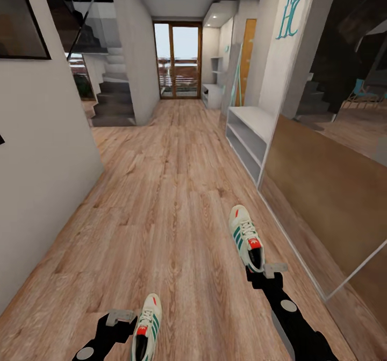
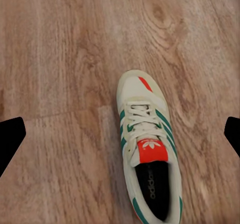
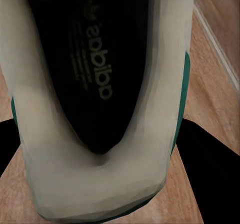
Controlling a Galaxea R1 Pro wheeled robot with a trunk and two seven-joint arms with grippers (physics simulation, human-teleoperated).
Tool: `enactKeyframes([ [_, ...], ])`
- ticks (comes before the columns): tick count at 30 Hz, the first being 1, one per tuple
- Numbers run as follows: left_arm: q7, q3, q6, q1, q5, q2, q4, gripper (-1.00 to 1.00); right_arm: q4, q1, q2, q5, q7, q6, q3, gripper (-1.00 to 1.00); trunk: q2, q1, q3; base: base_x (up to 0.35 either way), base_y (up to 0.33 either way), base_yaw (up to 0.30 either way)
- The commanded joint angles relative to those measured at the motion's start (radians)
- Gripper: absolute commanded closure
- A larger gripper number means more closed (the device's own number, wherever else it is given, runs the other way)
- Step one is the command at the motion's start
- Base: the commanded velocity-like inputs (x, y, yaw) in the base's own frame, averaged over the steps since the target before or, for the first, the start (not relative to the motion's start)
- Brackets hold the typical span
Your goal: Pick up the two gym shoes and the two sandals from the corridor floor and place them onto the hallstand (shoe rack) in the corridor, making sure they are on the rack and not on the floor. Arrange them so the two gym shoes are next to each other and the two sandals are next to each other.
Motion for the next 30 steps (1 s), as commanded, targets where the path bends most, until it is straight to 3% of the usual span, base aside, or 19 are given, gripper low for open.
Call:
enactKeyframes([
  [1, -0.006, 0.008, -0.004, -0.001, -0.009, 0.0, 0.0, -1.0, 0.001, -0.001, 0.001, 0.006, -0.001, -0.003, -0.001, 1.0, -0.008, 0.004, -0.004, 0.0, 0.0, -0.018],
  [10, -0.006, 0.008, -0.018, 0.0, -0.009, -0.001, 0.002, -1.0, 0.002, -0.001, 0.002, 0.004, -0.003, -0.003, -0.007, 1.0, -0.071, 0.038, -0.041, 0.0, 0.0, 0.01],
  [13, -0.006, 0.008, -0.071, -0.001, -0.009, -0.001, 0.003, -1.0, 0.002, -0.001, 0.002, 0.003, -0.003, -0.003, -0.007, 1.0, -0.092, 0.05, -0.055, 0.0, 0.0, 0.002],
  [19, -0.006, 0.008, -0.103, -0.001, -0.009, -0.002, 0.003, -1.0, 0.001, -0.001, 0.002, 0.003, -0.003, -0.003, -0.007, 1.0, -0.134, 0.073, -0.083, 0.0, 0.0, 0.0],
  [30, -0.006, 0.009, -0.109, -0.003, -0.008, -0.002, 0.004, -1.0, 0.0, -0.001, 0.002, 0.003, -0.003, -0.003, -0.006, 1.0, -0.211, 0.115, -0.13, 0.0, 0.0, -0.164],
])
